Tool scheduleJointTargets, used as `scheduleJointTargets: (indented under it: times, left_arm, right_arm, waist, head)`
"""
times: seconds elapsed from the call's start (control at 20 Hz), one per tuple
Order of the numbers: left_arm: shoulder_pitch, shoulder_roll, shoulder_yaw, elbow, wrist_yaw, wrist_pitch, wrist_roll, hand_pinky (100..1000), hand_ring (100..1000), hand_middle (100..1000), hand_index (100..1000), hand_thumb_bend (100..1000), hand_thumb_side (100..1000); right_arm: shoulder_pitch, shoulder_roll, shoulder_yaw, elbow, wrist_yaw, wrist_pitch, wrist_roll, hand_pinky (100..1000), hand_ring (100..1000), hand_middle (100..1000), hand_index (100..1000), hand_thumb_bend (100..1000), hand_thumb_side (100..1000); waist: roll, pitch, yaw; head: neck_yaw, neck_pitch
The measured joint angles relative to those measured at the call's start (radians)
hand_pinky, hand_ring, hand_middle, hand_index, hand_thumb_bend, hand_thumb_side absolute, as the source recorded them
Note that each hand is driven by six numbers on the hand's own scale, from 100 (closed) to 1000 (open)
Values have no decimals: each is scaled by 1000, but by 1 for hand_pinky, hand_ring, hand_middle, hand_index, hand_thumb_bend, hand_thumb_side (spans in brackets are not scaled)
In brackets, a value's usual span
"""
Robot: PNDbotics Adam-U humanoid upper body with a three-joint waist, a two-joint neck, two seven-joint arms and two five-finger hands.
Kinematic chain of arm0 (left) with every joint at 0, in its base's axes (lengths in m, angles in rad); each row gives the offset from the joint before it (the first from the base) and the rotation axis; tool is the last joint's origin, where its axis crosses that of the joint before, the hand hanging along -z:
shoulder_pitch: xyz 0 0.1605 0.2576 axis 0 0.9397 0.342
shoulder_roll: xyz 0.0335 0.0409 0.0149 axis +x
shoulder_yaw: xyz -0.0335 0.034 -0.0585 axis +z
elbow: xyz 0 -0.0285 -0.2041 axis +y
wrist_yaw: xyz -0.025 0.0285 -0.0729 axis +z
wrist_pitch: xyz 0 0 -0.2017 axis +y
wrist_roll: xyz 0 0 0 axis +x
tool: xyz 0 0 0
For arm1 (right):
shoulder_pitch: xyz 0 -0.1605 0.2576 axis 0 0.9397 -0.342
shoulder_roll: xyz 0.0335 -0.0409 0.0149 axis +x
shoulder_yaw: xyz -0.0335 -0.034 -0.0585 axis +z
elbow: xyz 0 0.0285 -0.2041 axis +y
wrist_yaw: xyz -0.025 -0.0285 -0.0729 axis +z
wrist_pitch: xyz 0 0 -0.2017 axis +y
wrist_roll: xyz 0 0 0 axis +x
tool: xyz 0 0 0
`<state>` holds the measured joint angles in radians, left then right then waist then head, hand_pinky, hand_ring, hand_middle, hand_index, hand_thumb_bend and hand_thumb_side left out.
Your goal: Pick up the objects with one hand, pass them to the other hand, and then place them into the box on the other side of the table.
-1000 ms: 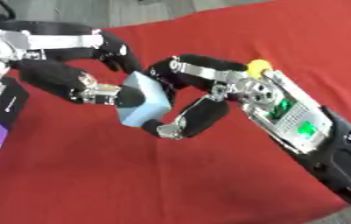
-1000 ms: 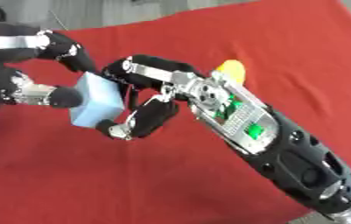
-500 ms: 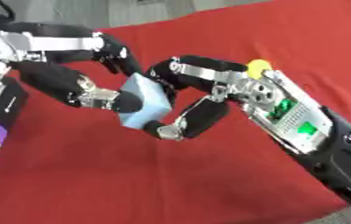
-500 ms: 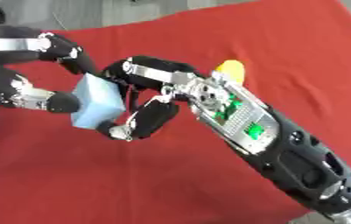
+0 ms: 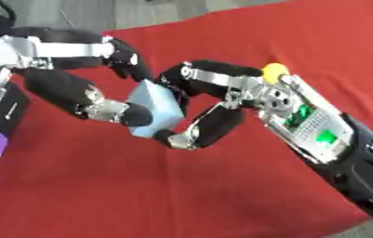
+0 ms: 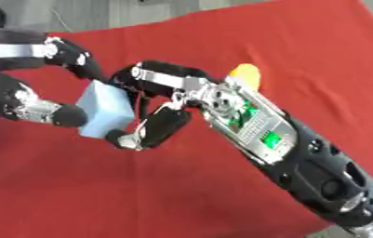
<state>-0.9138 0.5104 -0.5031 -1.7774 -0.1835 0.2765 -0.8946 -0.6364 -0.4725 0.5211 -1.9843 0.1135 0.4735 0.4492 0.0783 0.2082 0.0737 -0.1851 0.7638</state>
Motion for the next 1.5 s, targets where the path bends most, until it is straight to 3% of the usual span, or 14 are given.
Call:
scheduleJointTargets:
  times: [0.2,0.45,0.6,1.05,1.3,1.5]
  left_arm:
    - [0,4,1,19,16,3,1,871,840,754,782,652,848]
    - [-13,35,8,27,3,12,1,871,846,761,795,606,799]
    - [-38,60,15,30,-28,13,1,873,850,759,794,563,743]
    - [-109,87,36,26,-182,-17,40,864,851,775,804,605,663]
    - [-129,86,32,26,-221,-16,123,864,854,780,808,645,620]
    - [-148,64,23,32,-259,-29,188,869,862,792,823,742,587]
  right_arm:
    - [-12,0,5,0,4,33,11,556,586,448,598,100,122]
    - [-24,0,4,0,5,11,-28,555,589,446,600,100,110]
    - [-30,0,4,0,2,5,-103,549,589,442,600,100,109]
    - [-87,-7,18,0,-87,5,-386,547,586,439,598,100,100]
    - [-107,-19,23,0,-110,-2,-430,550,587,439,598,100,100]
    - [-122,-23,23,0,-115,-27,-427,554,587,441,599,100,100]
  waist:
    - [0,0,-4]
    - [-1,0,-6]
    - [-1,-1,-6]
    - [-1,-1,2]
    - [0,0,5]
    - [0,0,9]
  head:
    - [7,0]
    - [12,0]
    - [13,0]
    - [-18,-11]
    - [-37,-30]
    - [-49,-54]
